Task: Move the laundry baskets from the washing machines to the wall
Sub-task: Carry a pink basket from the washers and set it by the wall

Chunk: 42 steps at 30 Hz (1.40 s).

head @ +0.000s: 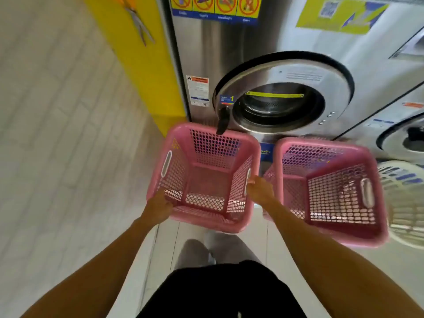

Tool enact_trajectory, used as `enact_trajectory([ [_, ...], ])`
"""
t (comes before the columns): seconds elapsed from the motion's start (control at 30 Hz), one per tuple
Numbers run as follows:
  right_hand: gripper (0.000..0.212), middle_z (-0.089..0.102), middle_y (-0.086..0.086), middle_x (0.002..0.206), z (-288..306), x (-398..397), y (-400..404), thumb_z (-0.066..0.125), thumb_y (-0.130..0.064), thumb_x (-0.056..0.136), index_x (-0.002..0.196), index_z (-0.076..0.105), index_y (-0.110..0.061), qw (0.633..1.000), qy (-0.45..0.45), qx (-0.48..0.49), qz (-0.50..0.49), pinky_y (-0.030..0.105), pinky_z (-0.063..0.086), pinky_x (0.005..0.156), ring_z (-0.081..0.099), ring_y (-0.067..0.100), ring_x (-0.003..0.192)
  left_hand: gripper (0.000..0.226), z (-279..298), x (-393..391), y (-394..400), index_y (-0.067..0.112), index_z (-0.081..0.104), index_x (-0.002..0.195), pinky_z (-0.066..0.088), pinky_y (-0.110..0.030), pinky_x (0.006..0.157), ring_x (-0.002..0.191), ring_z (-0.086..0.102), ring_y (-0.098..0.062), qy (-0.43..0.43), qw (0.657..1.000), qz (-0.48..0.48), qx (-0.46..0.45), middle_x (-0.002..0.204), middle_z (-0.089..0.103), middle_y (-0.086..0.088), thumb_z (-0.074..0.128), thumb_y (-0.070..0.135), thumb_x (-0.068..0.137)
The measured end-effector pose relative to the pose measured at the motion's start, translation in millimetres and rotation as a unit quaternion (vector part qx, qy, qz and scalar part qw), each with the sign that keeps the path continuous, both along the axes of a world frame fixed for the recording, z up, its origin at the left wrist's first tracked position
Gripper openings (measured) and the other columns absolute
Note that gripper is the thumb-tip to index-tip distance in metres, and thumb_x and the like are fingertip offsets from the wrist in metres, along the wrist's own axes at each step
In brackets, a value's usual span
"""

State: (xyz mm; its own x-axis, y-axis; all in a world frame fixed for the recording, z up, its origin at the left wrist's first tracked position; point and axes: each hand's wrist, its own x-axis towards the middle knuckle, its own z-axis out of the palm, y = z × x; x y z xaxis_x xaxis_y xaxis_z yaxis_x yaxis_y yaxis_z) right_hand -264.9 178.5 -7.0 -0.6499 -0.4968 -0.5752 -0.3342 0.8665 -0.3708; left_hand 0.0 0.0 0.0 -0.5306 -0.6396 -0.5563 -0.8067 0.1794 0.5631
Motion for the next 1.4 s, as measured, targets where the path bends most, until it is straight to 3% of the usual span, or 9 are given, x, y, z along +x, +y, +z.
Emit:
enact_trajectory([
  [0.17,0.038,0.07,0.01,0.117,-24,-11,-11,0.047,-0.02,0.089,0.123,0.061,-0.01,0.999,-0.003,0.037,-0.012,0.038,0.058,0.081,0.07,0.032,0.099,0.066,-13,-21,-29,0.013,0.022,0.157,0.045,-0.011,0.064,0.112,0.062,-0.035,-0.049,0.998,-0.003,-0.035,0.148,0.048,-0.014,0.049,0.005,0.097],
  [0.37,0.074,0.067,0.008,0.115,-110,-23,-1,0.041,-0.032,0.074,0.147,0.029,-0.043,0.998,-0.008,0.034,-0.053,0.047,0.063,0.054,0.073,0.031,0.077,0.071,-37,-35,-65,0.019,0.03,0.153,0.056,-0.044,0.09,0.112,0.061,-0.039,-0.088,0.986,-0.086,-0.115,0.124,0.061,-0.018,0.051,0.019,0.086],
  [0.5,0.071,0.063,0.021,0.118,-74,-11,-19,0.045,-0.031,0.089,0.155,0.019,-0.039,0.996,0.027,0.034,-0.072,0.053,0.06,0.077,0.069,0.041,0.091,0.093,-78,-35,-99,0.036,0.006,0.158,0.049,-0.048,0.097,0.117,0.05,-0.033,-0.118,0.963,-0.148,-0.191,0.124,0.052,-0.011,0.054,0.023,0.079],
  [0.73,0.08,0.051,0.026,0.139,-97,-12,-26,0.048,-0.035,0.086,0.152,0.003,-0.045,0.993,0.021,0.003,-0.118,0.062,0.059,0.071,0.067,0.051,0.098,0.101,-90,-54,-123,0.03,0.001,0.157,0.054,-0.051,0.082,0.103,0.058,-0.039,-0.12,0.98,-0.093,-0.13,0.117,0.052,-0.022,0.065,0.005,0.083],
  [0.87,0.079,0.054,0.03,0.13,-99,-11,-34,0.051,-0.034,0.1,0.158,-0.003,-0.033,0.989,0.046,0.02,-0.141,0.056,0.057,0.078,0.065,0.049,0.101,0.096,-108,-58,-127,0.028,-0.007,0.158,0.052,-0.036,0.068,0.089,0.061,-0.033,-0.106,0.99,-0.039,-0.089,0.124,0.046,-0.023,0.057,0.005,0.092],
  [1.0,0.074,0.054,0.023,0.131,-109,-5,-36,0.05,-0.034,0.102,0.161,0.006,-0.034,0.971,0.081,-0.02,-0.226,0.047,0.049,0.082,0.059,0.044,0.108,0.082,-133,-55,-137,0.035,-0.008,0.157,0.044,-0.029,0.048,0.061,0.06,-0.027,-0.074,0.99,0.003,-0.118,0.09,0.059,-0.023,0.047,0.017,0.099],
  [1.13,0.08,0.062,0.022,0.096,-128,-1,-25,0.04,-0.037,0.103,0.154,-0.021,-0.049,0.978,0.087,-0.054,-0.184,0.052,0.058,0.064,0.065,0.035,0.072,0.072,-134,-60,-136,0.036,-0.005,0.157,0.042,-0.03,0.046,0.06,0.059,-0.027,-0.093,0.986,0.009,-0.139,0.078,0.054,-0.016,0.041,0.029,0.102],
  [1.23,0.085,0.064,0.025,0.098,-127,-14,-17,0.037,-0.025,0.103,0.143,-0.029,-0.061,0.984,0.077,-0.031,-0.155,0.05,0.056,0.058,0.065,0.038,0.067,0.071,-115,-60,-133,0.038,-0.008,0.157,0.045,-0.034,0.049,0.062,0.061,-0.031,-0.111,0.988,-0.003,-0.111,0.078,0.057,-0.019,0.038,0.032,0.103],
  [1.4,0.085,0.056,0.015,0.109,-82,-16,-27,0.044,-0.011,0.102,0.157,-0.01,-0.05,0.988,0.083,0.017,-0.129,0.042,0.051,0.061,0.058,0.029,0.073,0.064,-76,-50,-101,0.05,-0.002,0.154,0.049,-0.044,0.075,0.081,0.06,-0.036,-0.175,0.976,0.082,-0.101,0.11,0.062,-0.026,0.021,0.065,0.097],
])
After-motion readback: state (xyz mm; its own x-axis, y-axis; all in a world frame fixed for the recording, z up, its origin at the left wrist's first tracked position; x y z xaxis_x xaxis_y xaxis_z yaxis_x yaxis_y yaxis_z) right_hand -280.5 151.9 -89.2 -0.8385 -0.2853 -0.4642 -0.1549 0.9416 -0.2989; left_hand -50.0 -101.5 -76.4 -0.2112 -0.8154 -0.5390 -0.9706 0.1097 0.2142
